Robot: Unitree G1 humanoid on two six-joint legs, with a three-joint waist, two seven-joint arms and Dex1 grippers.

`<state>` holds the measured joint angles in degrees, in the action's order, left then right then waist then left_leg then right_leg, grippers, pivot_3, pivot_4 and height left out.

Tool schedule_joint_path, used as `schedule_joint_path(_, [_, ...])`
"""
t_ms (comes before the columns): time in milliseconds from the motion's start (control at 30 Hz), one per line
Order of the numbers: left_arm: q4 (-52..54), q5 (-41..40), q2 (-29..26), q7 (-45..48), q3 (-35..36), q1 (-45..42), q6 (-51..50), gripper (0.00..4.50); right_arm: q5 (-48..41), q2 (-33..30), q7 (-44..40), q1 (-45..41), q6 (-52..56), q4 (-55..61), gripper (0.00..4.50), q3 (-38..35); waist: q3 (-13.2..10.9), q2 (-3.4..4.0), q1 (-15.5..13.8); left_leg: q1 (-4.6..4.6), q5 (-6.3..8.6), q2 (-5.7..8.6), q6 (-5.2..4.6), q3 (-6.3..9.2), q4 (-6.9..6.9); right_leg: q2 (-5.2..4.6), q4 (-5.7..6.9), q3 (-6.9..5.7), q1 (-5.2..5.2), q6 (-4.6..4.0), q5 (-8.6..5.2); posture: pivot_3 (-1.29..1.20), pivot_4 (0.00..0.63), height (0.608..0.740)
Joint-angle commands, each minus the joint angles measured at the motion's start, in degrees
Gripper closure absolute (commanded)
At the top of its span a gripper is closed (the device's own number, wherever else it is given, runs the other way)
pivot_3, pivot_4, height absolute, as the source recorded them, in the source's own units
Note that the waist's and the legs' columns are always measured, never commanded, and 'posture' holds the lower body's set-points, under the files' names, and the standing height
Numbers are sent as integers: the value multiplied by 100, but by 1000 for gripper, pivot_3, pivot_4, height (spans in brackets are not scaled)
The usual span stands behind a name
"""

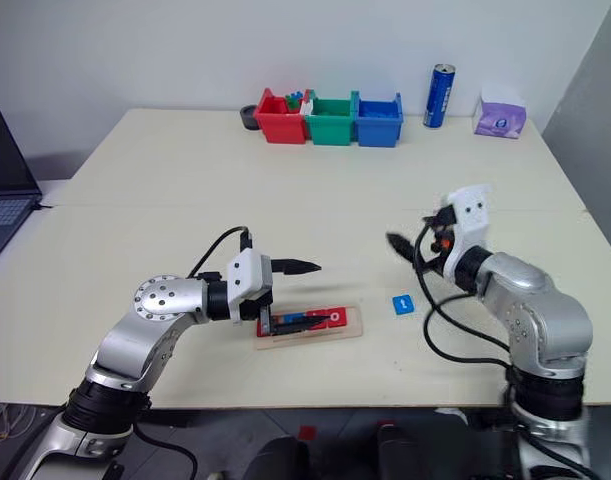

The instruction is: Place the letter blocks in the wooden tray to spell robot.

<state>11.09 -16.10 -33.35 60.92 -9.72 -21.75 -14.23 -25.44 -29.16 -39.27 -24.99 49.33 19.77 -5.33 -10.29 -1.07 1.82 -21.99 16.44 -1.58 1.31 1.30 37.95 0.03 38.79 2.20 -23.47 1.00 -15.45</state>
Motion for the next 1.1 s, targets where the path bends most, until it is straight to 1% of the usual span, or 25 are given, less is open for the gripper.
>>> schedule_joint_path(33, [16, -140, 86, 95, 16, -136, 137, 0, 110, -428, -1402, 236, -1275, -836, 37, 443, -1, -2, -2, 0, 0, 1, 0, 0, 1, -1, 1, 2, 0, 0, 0, 0, 150, 740])
schedule_joint_path(100, [-12, -171, 118, 143, 18, -179, 115, 0, 459, -716, -2090, 341, -2217, -1404, 37, 840, -3, -4, -7, 0, 0, 3, 0, -1, 8, -5, 4, 3, 1, 0, 1, 0, 150, 740])
schedule_joint_path(167, [2, -192, 126, 175, 30, -200, 82, 0, 705, -840, -2487, 305, -2909, -1956, 37, 1082, -5, -7, -7, 3, 0, 5, 0, -3, 11, -7, 7, 2, 1, 0, 1, 0, 150, 740])
schedule_joint_path(333, [68, -194, 89, 176, 60, -172, 62, 0, 1219, -889, -3091, -86, -4200, -3388, 37, 1395, -6, -7, 19, 15, 0, 2, 0, -10, 13, -3, 18, 4, 1, 0, 2, 0, 150, 740])
schedule_joint_path(433, [118, -209, 61, 168, 89, -145, 30, 0, 1362, -822, -3210, -345, -4555, -3947, 37, 1434, -7, -7, 10, 14, -1, -1, 1, -5, 14, -3, 19, 7, 1, -1, 2, 0, 150, 740])
schedule_joint_path(567, [147, -215, 58, 142, 93, -147, 5, 0, 1530, -782, -3343, -529, -4911, -4395, 37, 1521, -7, -7, -4, 13, -1, -2, 2, -3, 14, -6, 19, 12, 2, -2, 2, 0, 150, 740])
schedule_joint_path(833, [223, -307, -7, 221, 101, -84, -32, 0, 1657, -763, -3551, -566, -5142, -4602, 37, 1583, -7, -7, -15, 13, -1, -5, 2, -2, 17, -12, 19, 13, 4, -2, 3, 0, 150, 740])
schedule_joint_path(933, [204, -323, 2, 248, 85, -103, -25, 0, 1684, -759, -3573, -573, -5181, -4662, 614, 1560, -7, -7, -14, 14, -1, -5, 2, -1, 17, -12, 19, 13, 5, -2, 3, 0, 150, 740])
schedule_joint_path(1100, [254, -339, 0, 382, 9, -60, 54, 0, 1710, -739, -3552, -598, -5267, -4753, 2358, 1518, -7, -7, -15, 14, -1, -5, 2, -1, 18, -12, 19, 12, 6, -2, 3, 0, 150, 740])
